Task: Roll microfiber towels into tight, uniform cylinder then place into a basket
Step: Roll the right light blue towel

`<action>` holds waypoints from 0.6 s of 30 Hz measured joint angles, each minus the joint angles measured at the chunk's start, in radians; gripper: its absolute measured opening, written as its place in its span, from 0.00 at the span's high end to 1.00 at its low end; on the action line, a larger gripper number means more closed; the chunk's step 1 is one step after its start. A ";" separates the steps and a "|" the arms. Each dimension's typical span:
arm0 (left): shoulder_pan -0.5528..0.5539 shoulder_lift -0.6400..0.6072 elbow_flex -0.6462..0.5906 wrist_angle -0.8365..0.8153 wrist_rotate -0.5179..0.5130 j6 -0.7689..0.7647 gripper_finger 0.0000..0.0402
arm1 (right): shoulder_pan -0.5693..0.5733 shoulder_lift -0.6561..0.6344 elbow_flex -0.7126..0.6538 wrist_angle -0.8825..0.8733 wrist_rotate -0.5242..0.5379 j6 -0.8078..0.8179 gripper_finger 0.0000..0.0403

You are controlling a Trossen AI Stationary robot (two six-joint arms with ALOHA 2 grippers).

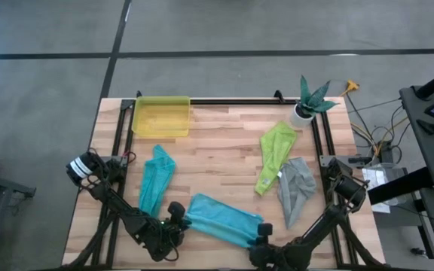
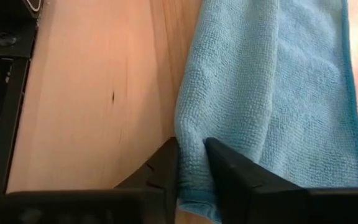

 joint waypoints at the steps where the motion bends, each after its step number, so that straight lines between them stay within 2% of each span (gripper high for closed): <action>1: 0.000 0.000 0.000 -0.001 0.000 -0.007 0.92 | 0.000 0.000 0.000 0.000 -0.003 0.000 0.85; 9: -0.001 0.001 0.000 -0.004 0.001 -0.014 0.98 | 0.005 0.000 0.021 -0.011 -0.009 -0.006 0.96; 18: -0.006 -0.007 -0.001 -0.019 0.009 -0.016 1.00 | 0.017 -0.023 0.051 -0.027 -0.004 -0.014 0.98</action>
